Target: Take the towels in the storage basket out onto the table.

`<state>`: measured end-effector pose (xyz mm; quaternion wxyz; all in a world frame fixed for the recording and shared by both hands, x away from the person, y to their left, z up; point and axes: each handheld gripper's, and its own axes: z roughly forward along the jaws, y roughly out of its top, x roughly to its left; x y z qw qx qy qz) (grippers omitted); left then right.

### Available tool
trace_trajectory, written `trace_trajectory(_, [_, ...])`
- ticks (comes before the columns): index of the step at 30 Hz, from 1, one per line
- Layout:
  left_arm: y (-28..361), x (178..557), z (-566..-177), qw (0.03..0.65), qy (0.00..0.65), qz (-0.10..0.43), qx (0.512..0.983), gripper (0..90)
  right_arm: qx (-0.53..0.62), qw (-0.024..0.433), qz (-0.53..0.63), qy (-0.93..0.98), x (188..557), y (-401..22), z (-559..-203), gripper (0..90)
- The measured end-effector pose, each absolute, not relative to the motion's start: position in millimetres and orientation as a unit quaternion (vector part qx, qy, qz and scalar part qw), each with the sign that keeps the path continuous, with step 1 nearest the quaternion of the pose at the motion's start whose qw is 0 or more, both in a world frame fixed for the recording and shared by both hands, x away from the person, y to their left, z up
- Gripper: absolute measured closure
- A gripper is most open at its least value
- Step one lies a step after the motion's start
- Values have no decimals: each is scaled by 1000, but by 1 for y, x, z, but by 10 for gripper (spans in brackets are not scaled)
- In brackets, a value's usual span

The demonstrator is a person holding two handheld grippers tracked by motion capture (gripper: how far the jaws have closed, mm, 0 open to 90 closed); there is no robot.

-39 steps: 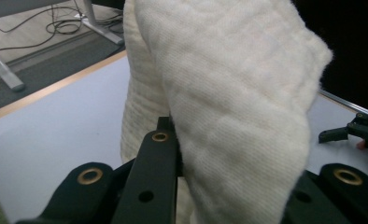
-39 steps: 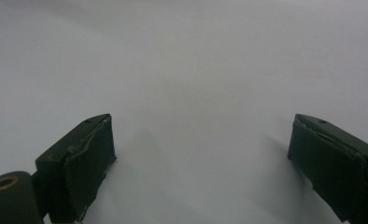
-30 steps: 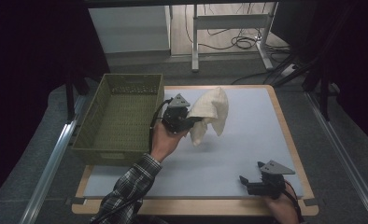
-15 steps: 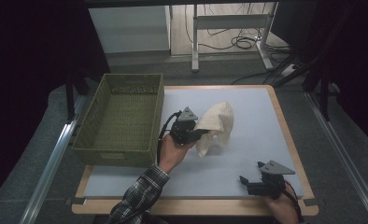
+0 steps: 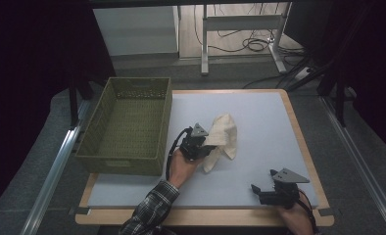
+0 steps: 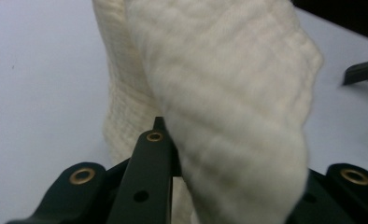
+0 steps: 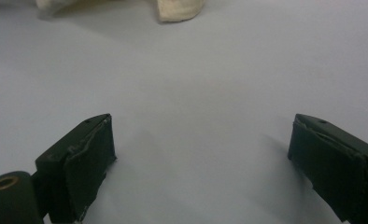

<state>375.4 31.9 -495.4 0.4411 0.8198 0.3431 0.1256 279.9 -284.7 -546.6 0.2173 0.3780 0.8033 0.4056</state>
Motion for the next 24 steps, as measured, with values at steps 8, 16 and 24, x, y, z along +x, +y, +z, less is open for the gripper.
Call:
trace_trajectory(8, [35, 379, -519, 428, 372, 127, 814, 613, 380, 217, 402, 804, 280, -284, -546, 73])
trace_trajectory(16, [36, 362, -515, 415, 367, 167, 816, 377, 381, 214, 395, 808, 280, -283, -544, 77])
trace_trajectory(24, [44, 341, -515, 420, 367, 173, 812, 289, 394, 199, 388, 809, 281, -285, -538, 133])
